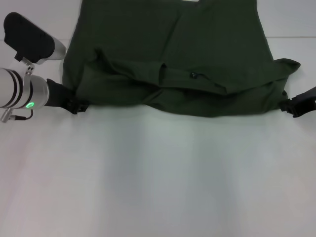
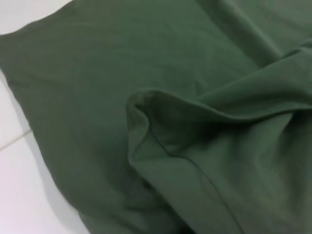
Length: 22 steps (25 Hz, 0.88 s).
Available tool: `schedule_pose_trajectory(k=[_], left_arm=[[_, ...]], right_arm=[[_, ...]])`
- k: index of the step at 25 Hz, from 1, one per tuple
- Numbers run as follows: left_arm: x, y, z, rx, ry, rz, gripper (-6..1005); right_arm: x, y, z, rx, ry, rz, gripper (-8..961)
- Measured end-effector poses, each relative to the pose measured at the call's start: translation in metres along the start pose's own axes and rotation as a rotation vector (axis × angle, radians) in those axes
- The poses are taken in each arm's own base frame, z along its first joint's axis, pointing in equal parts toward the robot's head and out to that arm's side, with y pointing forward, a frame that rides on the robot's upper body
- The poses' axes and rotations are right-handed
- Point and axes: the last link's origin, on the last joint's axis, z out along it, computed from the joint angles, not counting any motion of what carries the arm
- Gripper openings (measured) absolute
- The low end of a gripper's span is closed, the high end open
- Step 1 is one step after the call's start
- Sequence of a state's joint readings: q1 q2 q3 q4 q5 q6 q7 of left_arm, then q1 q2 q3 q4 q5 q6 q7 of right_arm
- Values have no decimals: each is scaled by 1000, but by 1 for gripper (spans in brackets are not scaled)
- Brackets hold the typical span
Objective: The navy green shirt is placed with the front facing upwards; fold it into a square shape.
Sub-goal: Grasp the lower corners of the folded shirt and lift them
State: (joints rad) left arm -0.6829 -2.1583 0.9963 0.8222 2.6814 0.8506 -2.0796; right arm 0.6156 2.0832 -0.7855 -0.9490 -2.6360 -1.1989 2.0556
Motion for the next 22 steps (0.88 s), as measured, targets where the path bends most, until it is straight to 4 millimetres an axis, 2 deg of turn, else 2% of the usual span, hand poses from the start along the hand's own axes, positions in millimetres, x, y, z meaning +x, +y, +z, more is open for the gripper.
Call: schedule_pose_trajectory(k=[3, 9, 18, 22], left_arm=[[1, 1, 1, -5, -5, 7, 429], [1, 1, 3, -12, -14, 5, 216], [-8, -1, 1, -24, -43, -2, 80], [-12, 0, -4, -68, -68, -11, 48]], right_arm=[[-1, 0, 0, 0, -1, 0, 22], [-1, 0, 0, 3, -2, 1, 22], [2, -3, -4, 14, -7, 3, 22], [2, -4, -16, 17, -20, -4, 22]])
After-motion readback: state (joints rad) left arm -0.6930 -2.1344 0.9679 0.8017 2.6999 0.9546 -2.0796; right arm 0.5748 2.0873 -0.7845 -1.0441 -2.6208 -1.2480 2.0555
